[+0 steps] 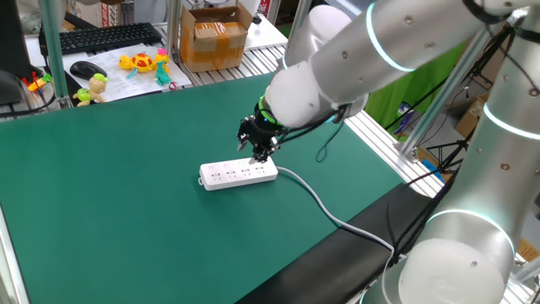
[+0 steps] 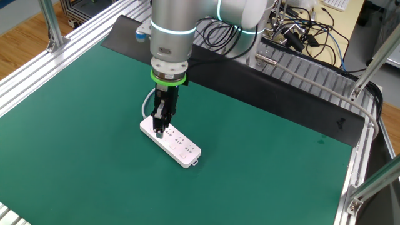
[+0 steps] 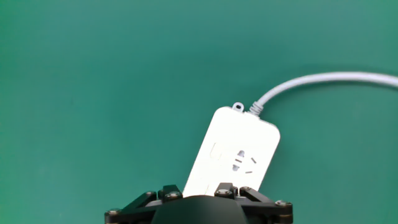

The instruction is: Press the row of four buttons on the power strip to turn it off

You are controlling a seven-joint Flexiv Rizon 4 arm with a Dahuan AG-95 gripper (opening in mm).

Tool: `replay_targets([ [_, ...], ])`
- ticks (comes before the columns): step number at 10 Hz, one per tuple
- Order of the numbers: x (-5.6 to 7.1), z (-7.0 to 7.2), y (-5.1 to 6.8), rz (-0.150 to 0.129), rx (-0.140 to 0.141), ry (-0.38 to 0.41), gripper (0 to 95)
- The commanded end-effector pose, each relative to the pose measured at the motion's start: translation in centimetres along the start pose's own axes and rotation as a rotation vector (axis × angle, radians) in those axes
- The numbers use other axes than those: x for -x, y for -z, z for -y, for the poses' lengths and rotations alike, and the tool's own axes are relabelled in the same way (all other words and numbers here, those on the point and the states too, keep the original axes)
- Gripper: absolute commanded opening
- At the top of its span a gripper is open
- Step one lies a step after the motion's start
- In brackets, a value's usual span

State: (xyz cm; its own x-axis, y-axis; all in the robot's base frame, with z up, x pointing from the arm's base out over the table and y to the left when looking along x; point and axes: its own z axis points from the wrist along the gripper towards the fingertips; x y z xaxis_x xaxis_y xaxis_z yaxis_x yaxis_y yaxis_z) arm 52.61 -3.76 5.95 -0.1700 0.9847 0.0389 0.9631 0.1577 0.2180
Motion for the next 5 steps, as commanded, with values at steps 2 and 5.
replay_targets([
  [2, 0.52, -0.06, 0.18, -0.07, -0.02, 0.1, 57.0],
  [5, 0.52, -0.06, 0.19, -0.071, -0.023, 0.111, 57.0],
])
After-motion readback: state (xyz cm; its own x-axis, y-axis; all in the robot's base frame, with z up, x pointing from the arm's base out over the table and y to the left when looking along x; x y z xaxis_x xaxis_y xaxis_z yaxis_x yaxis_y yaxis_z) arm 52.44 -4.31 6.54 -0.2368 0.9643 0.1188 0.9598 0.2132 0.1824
